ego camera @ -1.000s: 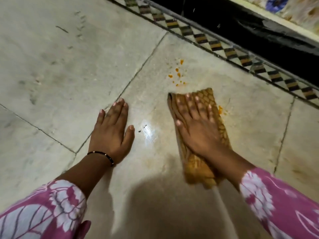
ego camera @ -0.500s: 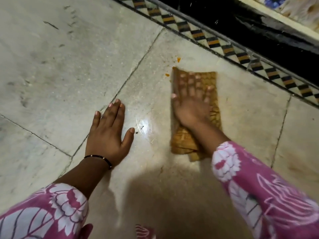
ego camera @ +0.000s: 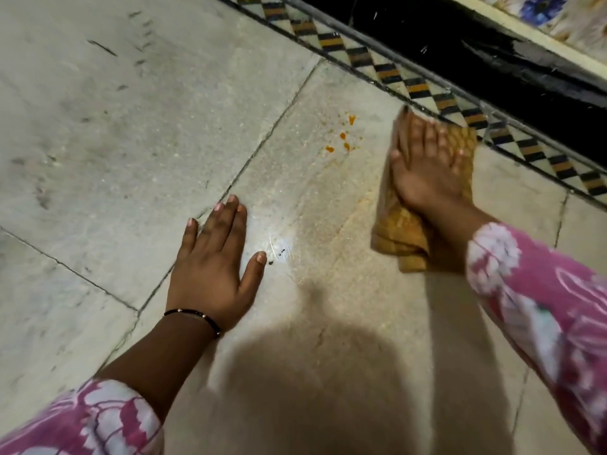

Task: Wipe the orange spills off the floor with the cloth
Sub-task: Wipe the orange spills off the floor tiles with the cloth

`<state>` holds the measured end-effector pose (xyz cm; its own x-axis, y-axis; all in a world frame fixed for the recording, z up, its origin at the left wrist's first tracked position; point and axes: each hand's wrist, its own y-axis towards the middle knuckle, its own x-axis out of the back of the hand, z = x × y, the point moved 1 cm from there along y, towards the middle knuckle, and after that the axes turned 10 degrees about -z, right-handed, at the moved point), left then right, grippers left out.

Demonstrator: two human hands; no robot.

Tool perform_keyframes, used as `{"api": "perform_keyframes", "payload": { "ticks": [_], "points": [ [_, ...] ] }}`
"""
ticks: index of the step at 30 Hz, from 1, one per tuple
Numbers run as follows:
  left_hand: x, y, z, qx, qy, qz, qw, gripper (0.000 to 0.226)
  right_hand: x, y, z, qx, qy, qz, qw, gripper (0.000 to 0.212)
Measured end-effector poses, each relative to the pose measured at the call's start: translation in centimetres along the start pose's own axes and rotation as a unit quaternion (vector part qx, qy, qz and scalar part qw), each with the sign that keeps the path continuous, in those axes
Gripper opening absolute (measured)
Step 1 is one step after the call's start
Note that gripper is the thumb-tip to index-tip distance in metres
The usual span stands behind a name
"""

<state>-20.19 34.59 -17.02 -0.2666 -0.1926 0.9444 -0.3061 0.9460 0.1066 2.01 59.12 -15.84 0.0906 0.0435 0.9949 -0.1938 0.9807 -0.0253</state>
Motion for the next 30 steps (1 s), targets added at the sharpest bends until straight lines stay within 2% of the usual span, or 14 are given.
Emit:
{"api": "perform_keyframes", "payload": {
  "ticks": [3, 6, 8, 10, 12, 14, 16, 19, 21, 23, 26, 28, 30],
  "points": [
    [-0.1, -0.1, 0.1, -0.004, 0.0, -0.002, 1.0, 0.067, -0.6, 4.9, 5.6, 0.039, 0.006, 0.017, 0.999, 0.065],
    [0.0, 0.0, 0.1, -0.003, -0.006, 0.003, 1.0, 0.066, -0.9, 2.3, 9.9, 0.195, -0.013, 0.041, 0.98, 0.063],
    [0.2, 0.0, 0.0, -0.001, -0.006, 0.009, 1.0, 0.065, -0.6, -2.7, 9.2, 0.301, -0.013, 0.029, 0.953, 0.062],
    [0.3, 0.1, 0.0, 0.0, -0.007, 0.012, 1.0, 0.065, -0.3, -7.3, 5.9, 0.348, -0.003, 0.028, 0.937, 0.062],
    [0.3, 0.0, 0.2, 0.001, -0.008, 0.016, 1.0, 0.066, 0.1, -7.9, 2.3, 0.329, -0.014, 0.042, 0.943, 0.063],
    [0.2, 0.0, 0.1, -0.002, -0.007, 0.016, 1.0, 0.067, 0.4, -5.0, 0.6, 0.269, -0.038, 0.041, 0.961, 0.066],
    [0.1, 0.0, 0.1, -0.001, -0.007, 0.015, 1.0, 0.068, 0.1, -0.8, 1.9, 0.195, -0.039, 0.026, 0.98, 0.068],
    [0.1, 0.0, 0.2, -0.004, -0.004, 0.016, 1.0, 0.067, -0.7, 3.0, 8.0, 0.114, -0.015, 0.025, 0.993, 0.064],
    [0.0, 0.0, 0.2, -0.004, -0.002, 0.018, 1.0, 0.067, -0.8, 1.8, 12.3, 0.149, -0.006, 0.032, 0.988, 0.062],
    [0.1, 0.1, 0.3, -0.004, -0.001, 0.022, 1.0, 0.066, -1.0, -2.2, 14.2, 0.248, 0.002, 0.029, 0.968, 0.06],
    [0.3, 0.2, 0.3, -0.002, -0.009, 0.021, 1.0, 0.064, -0.5, -9.2, 9.9, 0.331, -0.001, 0.04, 0.943, 0.06],
    [0.3, 0.1, 0.2, 0.0, -0.009, 0.021, 1.0, 0.065, -0.2, -11.2, 4.4, 0.308, -0.023, 0.029, 0.95, 0.062],
    [0.2, 0.1, 0.2, -0.002, -0.011, 0.023, 1.0, 0.066, 0.5, -11.9, -0.1, 0.209, -0.053, 0.026, 0.976, 0.065]
  ]
}}
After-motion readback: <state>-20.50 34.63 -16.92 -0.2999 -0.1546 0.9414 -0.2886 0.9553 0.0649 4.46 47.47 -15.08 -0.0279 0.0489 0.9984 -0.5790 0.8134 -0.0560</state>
